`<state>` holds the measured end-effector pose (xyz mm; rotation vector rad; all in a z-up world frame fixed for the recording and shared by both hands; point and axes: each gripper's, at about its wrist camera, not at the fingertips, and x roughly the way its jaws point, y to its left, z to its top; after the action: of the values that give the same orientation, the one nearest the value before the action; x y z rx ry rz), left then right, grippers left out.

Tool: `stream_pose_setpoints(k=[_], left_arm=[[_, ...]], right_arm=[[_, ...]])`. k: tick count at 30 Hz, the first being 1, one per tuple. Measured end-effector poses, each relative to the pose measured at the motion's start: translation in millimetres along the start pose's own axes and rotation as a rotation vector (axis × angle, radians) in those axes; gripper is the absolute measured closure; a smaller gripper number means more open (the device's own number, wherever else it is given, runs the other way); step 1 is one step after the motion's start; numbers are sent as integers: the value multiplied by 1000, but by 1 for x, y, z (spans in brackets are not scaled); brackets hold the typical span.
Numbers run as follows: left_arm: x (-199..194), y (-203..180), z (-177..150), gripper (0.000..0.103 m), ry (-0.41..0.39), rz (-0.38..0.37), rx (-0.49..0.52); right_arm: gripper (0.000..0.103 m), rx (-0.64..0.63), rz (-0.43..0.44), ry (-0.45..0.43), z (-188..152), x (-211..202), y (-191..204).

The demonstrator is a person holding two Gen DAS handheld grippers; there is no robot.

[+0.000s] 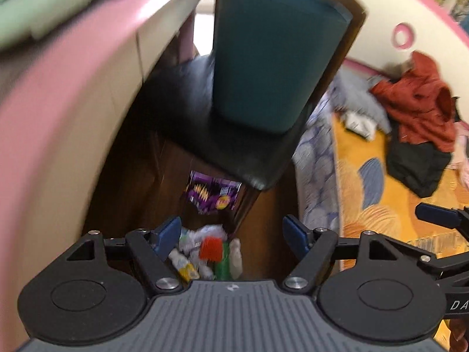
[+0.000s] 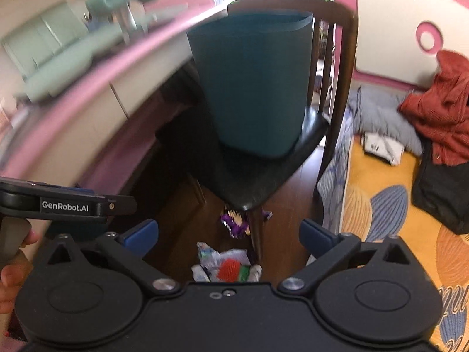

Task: Collect trash
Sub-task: 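Lower both tools to the pile and grasp milk bottle and orange foam net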

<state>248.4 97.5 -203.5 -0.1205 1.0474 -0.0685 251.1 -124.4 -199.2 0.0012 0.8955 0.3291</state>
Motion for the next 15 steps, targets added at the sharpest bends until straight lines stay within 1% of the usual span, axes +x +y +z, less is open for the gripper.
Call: stream_pose_setpoints(k=[5,9,12,15], left_arm=[[64,8,-39,27,80,49,-64],[118,17,-75,27,156,75,-102],[160,25,-103,27,217,90,-127],[202,35,-127,27,267,122,-154]], right_arm=[[0,-9,-12,54,-23,58,-19],[0,0,-1,99,-44,110,-33],[0,0,9,131,-63,154,-38],[0,-1,30,154,-82,197,-41]])
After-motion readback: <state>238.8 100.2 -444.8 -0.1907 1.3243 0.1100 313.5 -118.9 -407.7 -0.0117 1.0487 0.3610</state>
